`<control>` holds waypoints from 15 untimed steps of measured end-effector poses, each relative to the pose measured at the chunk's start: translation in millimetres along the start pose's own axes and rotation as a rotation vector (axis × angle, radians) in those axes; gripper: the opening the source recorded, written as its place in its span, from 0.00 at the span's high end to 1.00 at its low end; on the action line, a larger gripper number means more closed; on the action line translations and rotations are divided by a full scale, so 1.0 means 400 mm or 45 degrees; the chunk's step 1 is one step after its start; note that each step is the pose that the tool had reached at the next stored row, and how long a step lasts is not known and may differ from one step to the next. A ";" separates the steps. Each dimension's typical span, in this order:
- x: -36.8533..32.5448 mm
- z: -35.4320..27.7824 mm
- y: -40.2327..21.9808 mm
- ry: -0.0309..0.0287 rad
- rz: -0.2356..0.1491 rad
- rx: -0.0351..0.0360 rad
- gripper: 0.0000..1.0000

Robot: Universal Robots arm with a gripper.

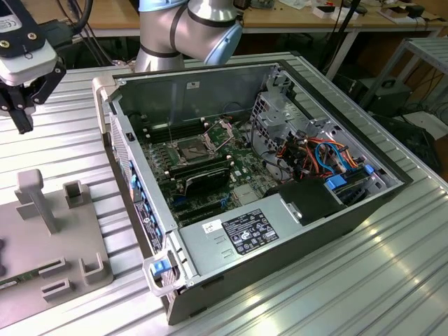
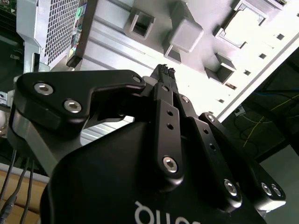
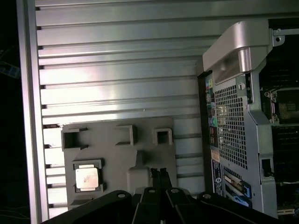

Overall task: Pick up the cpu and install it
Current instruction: 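Reach for the cpu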

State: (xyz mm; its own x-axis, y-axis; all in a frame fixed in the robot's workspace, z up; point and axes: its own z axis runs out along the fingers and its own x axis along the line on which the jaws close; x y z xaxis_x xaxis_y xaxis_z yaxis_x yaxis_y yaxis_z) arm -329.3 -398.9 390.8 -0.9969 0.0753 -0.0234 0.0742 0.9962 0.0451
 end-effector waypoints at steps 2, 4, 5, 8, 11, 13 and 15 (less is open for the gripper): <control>0.008 0.000 -0.001 0.0001 0.000 0.0000 0.89; 0.016 0.001 -0.001 0.0001 0.000 0.0000 0.89; 0.019 0.001 -0.001 0.0000 0.000 0.0000 0.89; 0.026 0.001 -0.002 0.0001 0.000 0.0000 0.89; 0.028 0.001 -0.002 0.0001 0.000 0.0000 0.89; 0.029 0.001 -0.002 0.0001 0.000 0.0000 0.89; 0.029 0.001 -0.002 0.0001 0.000 0.0000 0.89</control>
State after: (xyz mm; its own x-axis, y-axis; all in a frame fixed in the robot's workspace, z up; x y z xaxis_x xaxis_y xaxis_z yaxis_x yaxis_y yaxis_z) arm -341.0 -398.9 390.1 -0.9969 0.0752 -0.0233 0.0741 0.9962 0.0451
